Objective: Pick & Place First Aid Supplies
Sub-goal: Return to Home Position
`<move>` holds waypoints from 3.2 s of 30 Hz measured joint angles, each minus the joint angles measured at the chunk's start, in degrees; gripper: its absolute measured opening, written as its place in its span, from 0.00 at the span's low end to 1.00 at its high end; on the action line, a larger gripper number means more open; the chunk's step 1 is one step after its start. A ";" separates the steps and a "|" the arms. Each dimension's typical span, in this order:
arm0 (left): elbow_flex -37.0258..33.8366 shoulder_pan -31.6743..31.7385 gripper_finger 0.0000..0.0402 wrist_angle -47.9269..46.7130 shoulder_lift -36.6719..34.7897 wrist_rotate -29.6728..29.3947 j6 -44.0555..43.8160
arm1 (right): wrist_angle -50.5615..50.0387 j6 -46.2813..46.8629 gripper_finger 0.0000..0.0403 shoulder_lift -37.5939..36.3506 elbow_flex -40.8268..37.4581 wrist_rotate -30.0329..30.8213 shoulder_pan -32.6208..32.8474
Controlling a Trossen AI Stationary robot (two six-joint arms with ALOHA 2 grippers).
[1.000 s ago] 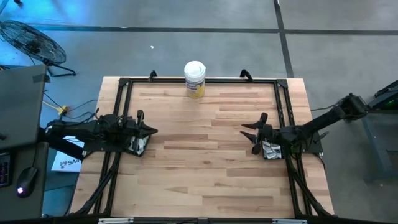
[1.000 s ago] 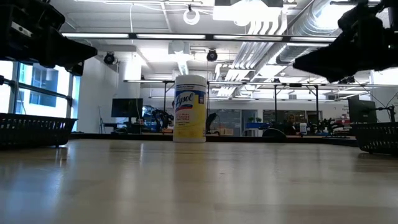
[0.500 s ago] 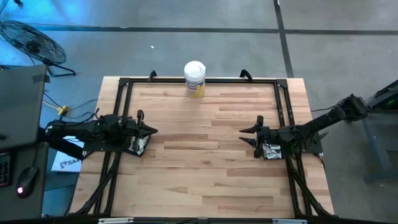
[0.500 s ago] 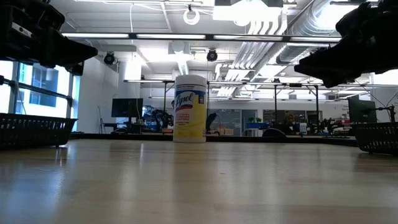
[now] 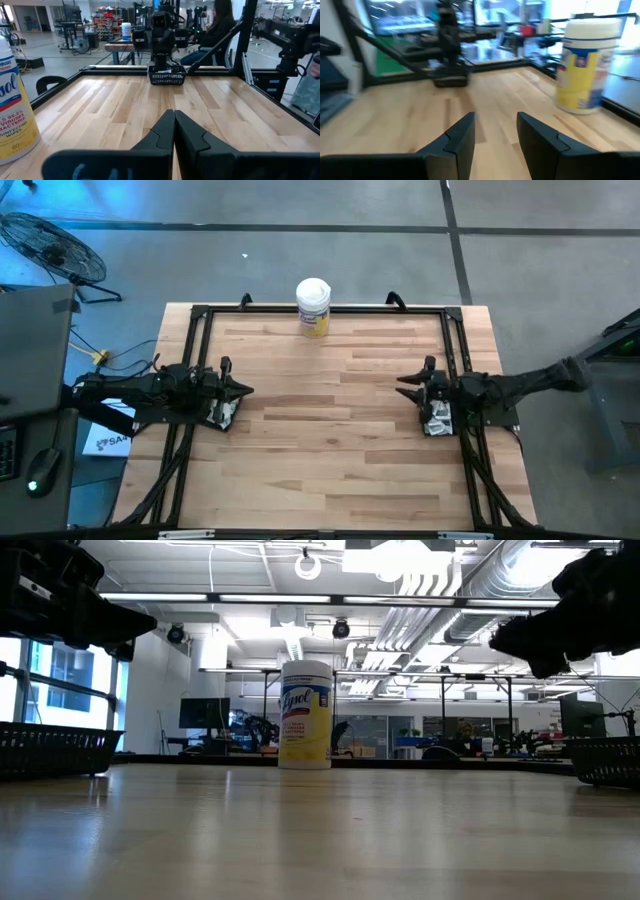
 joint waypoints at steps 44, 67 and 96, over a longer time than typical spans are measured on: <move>0.02 -0.01 0.00 0.05 0.26 0.00 -0.07 | -10.48 -4.73 0.34 -12.88 0.00 -14.38 -10.09; 0.04 0.00 0.00 0.04 0.26 0.04 -0.07 | -10.53 -4.68 0.34 -12.88 0.00 -14.40 -10.09; 0.04 -0.01 0.00 0.05 0.24 0.09 -0.06 | -10.53 -4.68 0.34 -12.86 0.00 -14.40 -10.09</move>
